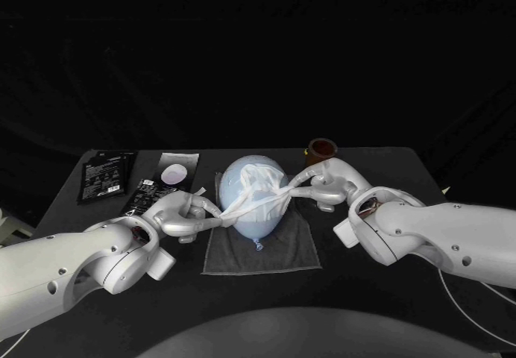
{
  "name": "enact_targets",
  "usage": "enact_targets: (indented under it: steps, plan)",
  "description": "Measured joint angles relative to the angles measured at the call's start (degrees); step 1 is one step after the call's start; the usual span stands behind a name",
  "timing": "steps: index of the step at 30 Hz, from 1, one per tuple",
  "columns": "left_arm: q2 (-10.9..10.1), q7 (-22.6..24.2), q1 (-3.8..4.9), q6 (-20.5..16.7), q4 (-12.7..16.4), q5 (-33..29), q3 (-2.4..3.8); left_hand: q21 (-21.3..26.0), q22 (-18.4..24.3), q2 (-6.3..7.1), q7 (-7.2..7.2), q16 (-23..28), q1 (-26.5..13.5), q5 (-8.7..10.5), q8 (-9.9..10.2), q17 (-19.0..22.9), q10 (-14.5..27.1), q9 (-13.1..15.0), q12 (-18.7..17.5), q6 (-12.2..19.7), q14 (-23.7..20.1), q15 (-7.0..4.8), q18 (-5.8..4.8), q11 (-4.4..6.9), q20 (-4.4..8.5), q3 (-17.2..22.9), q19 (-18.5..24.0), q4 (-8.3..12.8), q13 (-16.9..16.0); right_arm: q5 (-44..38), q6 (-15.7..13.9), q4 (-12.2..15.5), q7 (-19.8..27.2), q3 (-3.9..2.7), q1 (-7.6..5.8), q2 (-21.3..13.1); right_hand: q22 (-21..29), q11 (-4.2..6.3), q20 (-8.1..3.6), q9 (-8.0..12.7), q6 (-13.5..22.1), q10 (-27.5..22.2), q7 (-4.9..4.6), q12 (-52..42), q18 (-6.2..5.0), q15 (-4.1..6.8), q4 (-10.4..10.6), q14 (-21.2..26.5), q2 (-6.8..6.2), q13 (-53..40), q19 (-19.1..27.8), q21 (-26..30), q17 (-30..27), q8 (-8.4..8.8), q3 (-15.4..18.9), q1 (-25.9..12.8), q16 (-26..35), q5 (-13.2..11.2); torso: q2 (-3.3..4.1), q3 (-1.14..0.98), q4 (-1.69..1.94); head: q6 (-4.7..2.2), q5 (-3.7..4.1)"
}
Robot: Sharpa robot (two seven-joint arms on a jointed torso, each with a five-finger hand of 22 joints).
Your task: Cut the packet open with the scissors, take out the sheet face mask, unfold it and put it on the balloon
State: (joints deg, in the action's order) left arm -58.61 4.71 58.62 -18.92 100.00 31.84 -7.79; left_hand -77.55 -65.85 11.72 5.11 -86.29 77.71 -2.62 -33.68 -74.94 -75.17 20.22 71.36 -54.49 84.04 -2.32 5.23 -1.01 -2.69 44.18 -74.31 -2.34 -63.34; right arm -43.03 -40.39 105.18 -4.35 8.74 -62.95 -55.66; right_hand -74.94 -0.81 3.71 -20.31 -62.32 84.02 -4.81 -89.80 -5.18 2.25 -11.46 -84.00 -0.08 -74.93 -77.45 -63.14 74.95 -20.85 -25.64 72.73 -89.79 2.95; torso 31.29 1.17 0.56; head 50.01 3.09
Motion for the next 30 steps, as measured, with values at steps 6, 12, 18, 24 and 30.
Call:
enact_targets:
  steps: [6, 12, 18, 24, 30]
  plan:
    - [-0.12, 0.00, 0.02, 0.08, -0.37, 0.02, 0.01, 0.00, 0.00, 0.15, -0.08, -0.02, -0.15, 0.00, 0.00, 0.00, 0.00, 0.00, 0.00, 0.08, -0.11, -0.10, 0.00, 0.00, -0.08, 0.00, 0.08, 0.00, 0.00, -1.73, 0.79, 0.46, -1.27, 0.01, -0.85, -1.31, 0.03, 0.00, 0.00, -0.03, 0.01, 0.00, 0.00, 0.00, 0.01, 0.00, -0.16, 0.00, 0.00, -0.01, 0.00, -0.41, 0.00, 0.00, -0.16, 0.00, 0.04, 0.00, -0.02, -0.04, -0.03, 0.00, -0.02]
    - [-0.17, 0.00, 0.03, 0.17, -0.59, 0.04, 0.01, -0.23, 0.00, 0.15, -0.09, -0.02, -0.15, 0.00, 0.15, 0.00, 0.00, 0.00, -0.01, 0.09, -0.17, -0.16, 0.00, 0.00, -0.08, 0.00, 0.08, 0.00, 0.00, -3.02, 1.79, 0.69, -2.39, 0.02, -1.29, -1.88, 0.03, 0.00, 0.00, -0.03, 0.02, 0.00, 0.01, 0.00, 0.02, -0.01, -0.16, 0.00, 0.00, -0.02, 0.01, -0.41, -0.02, 0.01, -0.16, 0.00, 0.06, 0.00, -0.02, -0.05, -0.03, 0.00, -0.05]
    - [-0.17, 0.03, 0.03, 0.24, -0.66, 0.05, 0.01, -0.24, 0.00, 0.30, -0.09, -0.01, -0.30, 0.01, 0.06, 0.00, 0.00, 0.01, -0.01, 0.09, -0.16, -0.16, 0.00, 0.00, -0.08, 0.00, 0.08, 0.00, -0.14, -4.27, 3.05, 0.85, -3.58, 0.03, -1.61, -2.34, 0.01, 0.00, 0.01, -0.01, 0.11, 0.00, 0.09, 0.01, 0.14, -0.09, -0.16, 0.09, 0.00, 0.00, 0.01, -0.41, -0.05, 0.02, -0.15, 0.00, 0.03, 0.00, 0.00, -0.05, -0.02, 0.00, -0.06]
    - [-0.06, 0.06, 0.04, 0.35, -0.66, 0.05, 0.02, -0.23, 0.01, 0.30, -0.10, -0.01, -0.30, 0.03, -0.02, 0.00, 0.00, 0.01, -0.02, 0.10, -0.16, -0.16, -0.01, 0.00, -0.08, -0.01, 0.09, 0.00, -0.14, -5.49, 4.51, 1.03, -4.85, 0.04, -2.03, -2.73, -0.01, 0.00, 0.01, -0.01, 0.12, 0.00, 0.10, 0.01, 0.35, -0.10, -0.01, 0.10, -0.01, 0.03, 0.01, -0.41, -0.04, 0.03, -0.30, 0.00, -0.01, 0.00, 0.02, 0.00, 0.03, 0.00, 0.01]
    - [0.08, 0.09, 0.05, 0.48, -0.68, 0.06, 0.03, -0.23, 0.03, 0.30, 0.02, -0.01, -0.30, 0.09, -0.02, 0.00, 0.00, 0.00, -0.02, -0.03, -0.15, -0.14, -0.01, 0.00, -0.08, 0.11, 0.09, 0.11, -0.14, -6.83, 6.01, 1.19, -6.36, 0.06, -2.27, -3.21, -0.01, 0.00, -0.13, -0.04, 0.13, 0.00, 0.11, 0.02, 0.36, -0.10, -0.01, 0.10, 0.00, 0.03, -0.13, -0.41, -0.03, -0.19, -0.31, -0.45, 0.00, 0.00, 0.02, -0.01, 0.04, 0.00, -0.02]
